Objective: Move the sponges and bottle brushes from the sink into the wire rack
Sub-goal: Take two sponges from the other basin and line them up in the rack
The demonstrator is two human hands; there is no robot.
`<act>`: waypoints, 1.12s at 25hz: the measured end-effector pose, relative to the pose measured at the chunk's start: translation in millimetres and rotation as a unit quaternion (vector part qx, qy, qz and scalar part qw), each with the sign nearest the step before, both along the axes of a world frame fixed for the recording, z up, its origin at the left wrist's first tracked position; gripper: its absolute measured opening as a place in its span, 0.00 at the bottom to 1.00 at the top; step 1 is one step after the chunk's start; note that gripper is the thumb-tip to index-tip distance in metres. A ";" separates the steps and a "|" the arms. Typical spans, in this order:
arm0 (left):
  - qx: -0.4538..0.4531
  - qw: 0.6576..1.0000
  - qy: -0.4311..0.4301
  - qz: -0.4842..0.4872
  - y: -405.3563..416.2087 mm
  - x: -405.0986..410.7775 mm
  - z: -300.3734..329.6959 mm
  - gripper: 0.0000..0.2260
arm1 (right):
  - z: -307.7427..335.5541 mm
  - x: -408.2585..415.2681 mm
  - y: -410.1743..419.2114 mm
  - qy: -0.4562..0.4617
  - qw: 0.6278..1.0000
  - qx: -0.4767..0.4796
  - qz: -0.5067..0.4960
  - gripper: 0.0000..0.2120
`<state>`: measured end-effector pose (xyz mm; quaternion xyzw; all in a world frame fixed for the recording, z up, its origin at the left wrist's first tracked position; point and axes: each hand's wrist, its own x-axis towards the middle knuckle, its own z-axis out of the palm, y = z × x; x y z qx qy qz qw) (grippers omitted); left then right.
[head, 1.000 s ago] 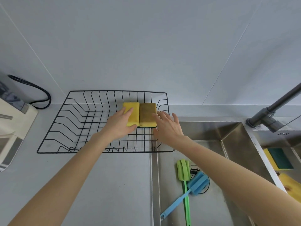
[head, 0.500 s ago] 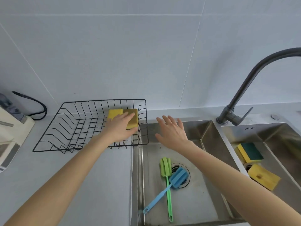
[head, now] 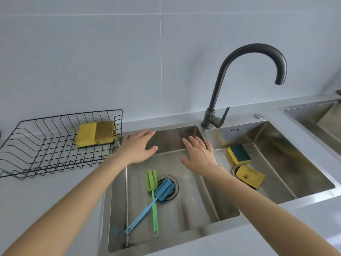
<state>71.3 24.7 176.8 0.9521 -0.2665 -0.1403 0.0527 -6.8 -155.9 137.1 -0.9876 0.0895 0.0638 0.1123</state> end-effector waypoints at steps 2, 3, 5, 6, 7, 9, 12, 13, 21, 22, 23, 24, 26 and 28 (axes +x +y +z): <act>-0.005 1.000 0.013 -0.011 -29.3 -10.2 -5.1 0.28 | -2.5 -13.9 -27.8 -0.001 1.000 -0.003 -0.013 0.31; -0.008 1.000 0.021 -0.016 -43.8 -15.6 -7.3 0.28 | -3.5 -20.6 -41.6 -0.001 1.000 -0.005 -0.018 0.31; -0.013 0.999 0.037 -0.025 -72.1 -26.1 -10.9 0.28 | -5.7 -32.8 -69.8 0.004 1.000 -0.007 -0.029 0.31; -0.017 0.998 0.044 -0.029 -81.4 -29.4 -12.3 0.28 | -7.4 -36.6 -79.5 0.008 0.999 -0.008 -0.034 0.30; -0.018 0.998 0.049 -0.034 -97.7 -34.1 -14.0 0.28 | -9.2 -42.6 -95.4 0.013 0.999 -0.008 -0.040 0.30; -0.020 0.997 0.058 -0.042 -124.5 -41.3 -17.8 0.29 | -14.2 -51.3 -121.4 0.022 0.999 -0.005 -0.049 0.30; -0.024 0.996 0.075 -0.048 -163.6 -48.9 -23.2 0.29 | -25.2 -60.3 -158.4 0.036 0.998 0.002 -0.053 0.30; -0.025 0.995 0.078 -0.051 -175.4 -50.1 -25.4 0.29 | -29.3 -61.9 -169.6 0.040 0.998 0.002 -0.054 0.31; -0.021 0.992 0.093 -0.078 -257.3 -49.3 -43.7 0.28 | -57.2 -68.6 -241.6 0.066 0.995 0.018 -0.071 0.30; -0.017 0.992 0.099 -0.080 -268.3 -48.4 -47.2 0.28 | -61.0 -69.1 -250.5 0.070 0.994 0.022 -0.076 0.30; -0.013 0.991 0.106 -0.083 -277.7 -47.3 -51.2 0.28 | -64.4 -69.4 -257.9 0.076 0.994 0.025 -0.080 0.30; -0.011 0.990 0.113 -0.085 -286.5 -45.8 -55.9 0.28 | -67.5 -70.0 -264.5 0.083 0.993 0.029 -0.083 0.30; -0.010 0.988 0.131 -0.086 -303.7 -42.8 -66.7 0.28 | -75.2 -70.6 -277.1 0.092 0.991 0.041 -0.093 0.30; -0.007 0.986 0.147 -0.084 -320.2 -41.1 -78.9 0.27 | -85.6 -70.0 -288.9 0.101 0.988 0.056 -0.102 0.29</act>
